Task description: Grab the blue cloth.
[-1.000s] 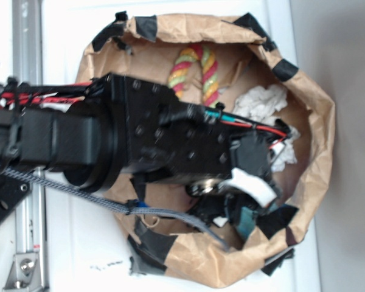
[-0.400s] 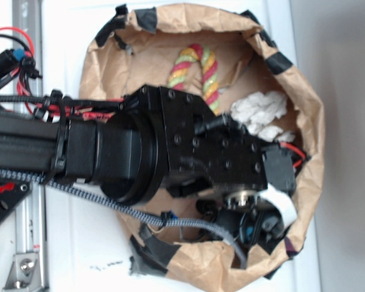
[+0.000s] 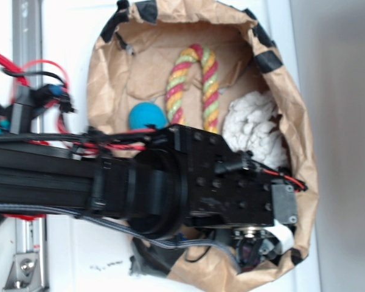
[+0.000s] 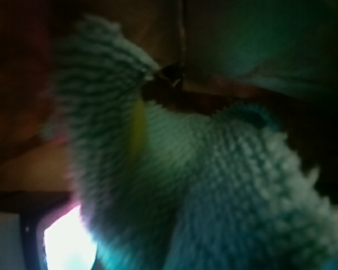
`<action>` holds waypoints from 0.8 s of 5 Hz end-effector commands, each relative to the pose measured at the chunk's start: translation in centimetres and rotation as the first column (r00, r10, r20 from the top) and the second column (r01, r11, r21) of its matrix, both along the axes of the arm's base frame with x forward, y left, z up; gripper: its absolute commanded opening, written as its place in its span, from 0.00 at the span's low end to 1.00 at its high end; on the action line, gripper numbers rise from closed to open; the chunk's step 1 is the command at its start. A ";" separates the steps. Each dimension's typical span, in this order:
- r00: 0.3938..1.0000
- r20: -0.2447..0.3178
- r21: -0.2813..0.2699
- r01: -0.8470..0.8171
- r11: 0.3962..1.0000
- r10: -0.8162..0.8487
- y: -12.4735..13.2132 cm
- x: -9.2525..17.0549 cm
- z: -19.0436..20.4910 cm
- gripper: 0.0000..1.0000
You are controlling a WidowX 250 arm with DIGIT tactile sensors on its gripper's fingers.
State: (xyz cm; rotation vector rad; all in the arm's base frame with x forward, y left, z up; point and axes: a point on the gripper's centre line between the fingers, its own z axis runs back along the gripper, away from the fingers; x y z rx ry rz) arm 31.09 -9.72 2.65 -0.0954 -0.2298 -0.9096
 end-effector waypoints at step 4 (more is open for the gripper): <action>0.808 -0.129 0.012 -0.579 0.816 0.575 8.6 -0.9 7.5 0.00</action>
